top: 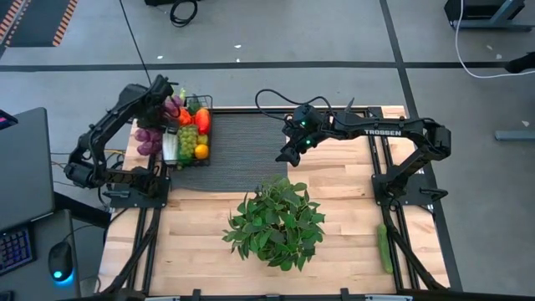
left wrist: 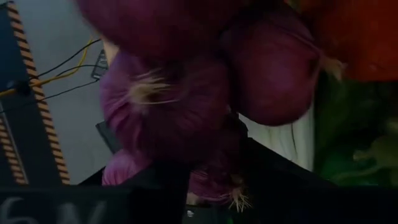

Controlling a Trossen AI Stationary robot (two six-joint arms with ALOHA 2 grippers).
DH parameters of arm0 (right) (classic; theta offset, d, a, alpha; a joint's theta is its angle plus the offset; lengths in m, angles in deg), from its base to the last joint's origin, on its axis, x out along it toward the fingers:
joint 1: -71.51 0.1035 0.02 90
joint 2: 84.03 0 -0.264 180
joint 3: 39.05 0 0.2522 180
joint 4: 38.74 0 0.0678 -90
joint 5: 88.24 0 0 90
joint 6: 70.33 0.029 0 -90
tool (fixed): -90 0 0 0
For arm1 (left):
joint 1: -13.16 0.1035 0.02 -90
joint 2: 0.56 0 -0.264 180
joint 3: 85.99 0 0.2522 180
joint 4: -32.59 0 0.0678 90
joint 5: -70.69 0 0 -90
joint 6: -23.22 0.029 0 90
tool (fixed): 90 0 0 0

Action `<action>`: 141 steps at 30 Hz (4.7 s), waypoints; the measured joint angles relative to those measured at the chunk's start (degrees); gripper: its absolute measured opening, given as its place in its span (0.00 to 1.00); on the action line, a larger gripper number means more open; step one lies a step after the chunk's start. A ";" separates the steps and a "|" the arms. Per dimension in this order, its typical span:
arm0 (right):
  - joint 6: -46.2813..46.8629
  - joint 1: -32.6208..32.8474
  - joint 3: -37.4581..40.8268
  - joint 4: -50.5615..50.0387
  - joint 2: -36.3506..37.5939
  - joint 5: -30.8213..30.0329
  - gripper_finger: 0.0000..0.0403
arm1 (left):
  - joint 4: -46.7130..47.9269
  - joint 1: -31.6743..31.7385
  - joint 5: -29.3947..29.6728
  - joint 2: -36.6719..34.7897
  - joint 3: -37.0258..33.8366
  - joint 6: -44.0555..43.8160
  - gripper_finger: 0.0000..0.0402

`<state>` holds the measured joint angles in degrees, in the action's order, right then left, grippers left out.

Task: Build produce basket
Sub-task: Put the purple garlic into the wire basket

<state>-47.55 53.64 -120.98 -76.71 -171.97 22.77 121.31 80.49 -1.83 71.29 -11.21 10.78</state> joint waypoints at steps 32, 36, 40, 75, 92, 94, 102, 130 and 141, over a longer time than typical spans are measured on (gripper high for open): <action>0.13 0.11 0.00 -2.95 -0.02 -0.27 0.62 | -3.88 -2.74 3.58 0.15 -6.38 0.94 0.59; 0.13 0.11 0.00 -2.95 -0.01 -0.37 0.62 | -2.74 -2.91 3.13 0.10 -4.65 0.81 0.51; 0.00 0.11 0.00 -2.94 -0.02 -0.50 0.62 | -1.13 -2.91 2.90 0.04 -3.33 0.95 0.44; -3.50 0.07 0.00 -2.91 -0.02 -1.56 0.62 | 15.13 -3.71 5.22 -1.16 27.92 -2.49 0.46; -4.81 0.07 0.00 -2.97 -0.02 -1.44 0.62 | 15.05 -11.28 8.12 -1.52 33.27 -2.97 0.44; -4.85 0.07 0.00 -2.97 -0.02 -1.44 0.62 | 15.06 -12.25 8.39 -1.89 33.27 -2.92 0.44; -5.01 0.07 0.00 -2.97 -0.02 -1.44 0.62 | 14.38 -19.13 10.58 -2.15 33.27 -1.64 0.45; -4.98 0.07 0.00 -9.09 -0.02 0.20 0.62 | 1.13 -24.97 20.26 3.67 18.79 30.92 0.45; -5.45 -0.13 0.00 -9.53 -0.02 0.87 0.62 | -0.97 -26.77 20.42 1.46 1.73 16.38 0.56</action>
<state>-53.00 53.51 -120.98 -86.24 -171.99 23.64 120.34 53.72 18.60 72.76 -9.49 27.15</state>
